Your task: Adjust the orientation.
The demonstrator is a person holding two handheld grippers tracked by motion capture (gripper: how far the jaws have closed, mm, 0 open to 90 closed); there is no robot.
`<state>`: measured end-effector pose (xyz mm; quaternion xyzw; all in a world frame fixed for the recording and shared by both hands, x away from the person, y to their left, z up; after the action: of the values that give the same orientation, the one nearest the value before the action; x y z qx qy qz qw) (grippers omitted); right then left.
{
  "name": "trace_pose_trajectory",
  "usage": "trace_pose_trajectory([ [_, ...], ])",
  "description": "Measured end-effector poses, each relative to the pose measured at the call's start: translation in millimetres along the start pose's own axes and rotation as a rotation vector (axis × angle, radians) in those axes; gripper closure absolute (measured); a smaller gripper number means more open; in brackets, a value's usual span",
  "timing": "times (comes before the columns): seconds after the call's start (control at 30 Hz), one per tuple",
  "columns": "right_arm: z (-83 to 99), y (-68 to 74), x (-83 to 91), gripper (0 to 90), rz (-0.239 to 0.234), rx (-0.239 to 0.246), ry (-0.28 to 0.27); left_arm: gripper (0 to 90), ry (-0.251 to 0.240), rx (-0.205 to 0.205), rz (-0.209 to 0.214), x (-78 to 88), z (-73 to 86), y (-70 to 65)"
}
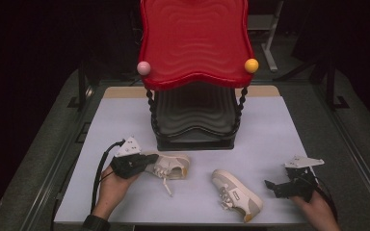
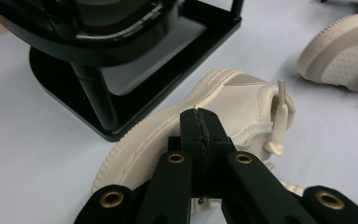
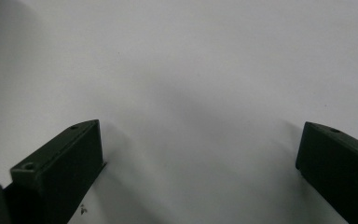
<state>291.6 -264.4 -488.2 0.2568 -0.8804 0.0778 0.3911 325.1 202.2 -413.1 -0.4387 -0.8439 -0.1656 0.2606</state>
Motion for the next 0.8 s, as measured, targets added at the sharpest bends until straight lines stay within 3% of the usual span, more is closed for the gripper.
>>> trace_pose_trajectory([
  [0.5, 0.0, -0.1, -0.1, 0.0, 0.0, -0.001, -0.002, 90.0, -0.022, 0.028, -0.055, -22.8, -6.7, 32.8],
  [0.8, 0.0, -0.1, -0.1, 0.0, 0.0, -0.001, -0.002, 90.0, -0.031, 0.02, -0.07, -23.5, -7.0, 34.2],
])
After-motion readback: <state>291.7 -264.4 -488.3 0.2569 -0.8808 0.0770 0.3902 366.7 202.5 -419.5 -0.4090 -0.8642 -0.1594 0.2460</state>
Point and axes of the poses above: each handheld gripper's, and its own axes: x roughly backward along the jaws, z roughly out of its underside, y roughly to its left, the point moved 4 cm from there along -x, roughly forward along the jaws, and after that the axes turned 4 degrees about -x, right-handed, at the moved point
